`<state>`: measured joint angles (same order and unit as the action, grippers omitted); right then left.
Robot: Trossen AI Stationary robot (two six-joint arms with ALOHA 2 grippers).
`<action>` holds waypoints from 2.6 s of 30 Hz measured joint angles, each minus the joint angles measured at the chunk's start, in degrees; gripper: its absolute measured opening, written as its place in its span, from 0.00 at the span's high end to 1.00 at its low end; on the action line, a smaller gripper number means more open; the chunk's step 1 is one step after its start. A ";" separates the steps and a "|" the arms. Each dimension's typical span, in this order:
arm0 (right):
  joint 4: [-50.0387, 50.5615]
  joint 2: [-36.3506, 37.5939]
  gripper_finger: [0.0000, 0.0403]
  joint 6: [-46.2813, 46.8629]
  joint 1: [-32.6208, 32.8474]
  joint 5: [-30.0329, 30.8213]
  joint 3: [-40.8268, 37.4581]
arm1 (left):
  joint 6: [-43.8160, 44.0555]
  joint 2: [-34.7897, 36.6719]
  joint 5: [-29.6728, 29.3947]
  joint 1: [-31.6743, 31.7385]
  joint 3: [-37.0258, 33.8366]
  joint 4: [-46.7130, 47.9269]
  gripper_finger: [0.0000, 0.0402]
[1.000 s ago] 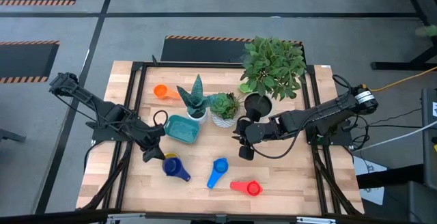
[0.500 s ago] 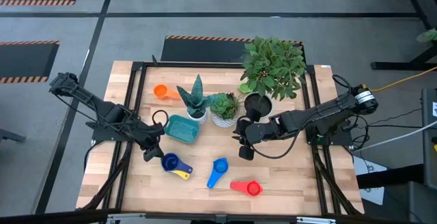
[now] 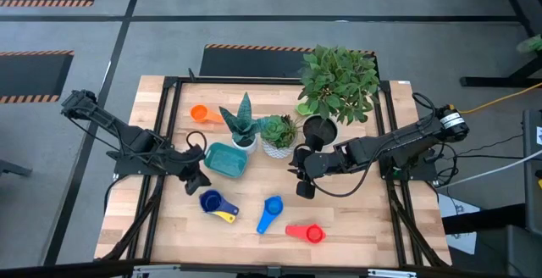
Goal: Nest measuring cups in basket
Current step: Stack the orange measuring cup into the violet measuring cup
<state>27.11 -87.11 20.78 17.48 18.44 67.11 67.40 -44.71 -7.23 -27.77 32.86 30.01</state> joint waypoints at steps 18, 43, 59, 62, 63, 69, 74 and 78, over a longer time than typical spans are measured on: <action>0.00 0.00 0.77 -0.04 0.02 0.00 0.00 | -14.66 -0.02 -23.12 6.18 0.00 -2.92 0.67; 0.11 -0.02 0.77 -0.07 0.01 0.00 0.00 | -44.53 1.58 -16.35 54.25 0.00 -2.15 0.67; 0.13 -0.02 0.77 -0.28 0.01 0.00 0.00 | -51.53 -0.79 -3.54 74.30 0.00 -2.24 0.67; 0.14 -0.02 0.77 -0.28 0.01 0.00 0.00 | -52.42 -3.23 -3.54 76.27 0.00 -2.24 0.67; 0.13 -0.02 0.77 -0.28 0.02 0.00 0.00 | -53.32 -4.06 -3.50 76.80 0.00 -2.26 0.67; 0.13 -0.02 0.77 -0.26 0.01 0.00 0.00 | -55.59 -9.08 2.23 79.03 0.00 -3.08 0.67; 0.13 -0.01 0.77 -0.04 0.01 0.00 0.00 | -57.06 -12.17 4.52 79.67 0.00 -3.09 0.67; 0.13 -0.02 0.77 -0.07 0.00 0.00 0.00 | -58.24 -13.96 6.69 79.62 0.00 -3.09 0.67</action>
<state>27.24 -87.13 20.71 17.47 18.44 67.11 9.15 -58.67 -0.53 51.86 32.86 26.92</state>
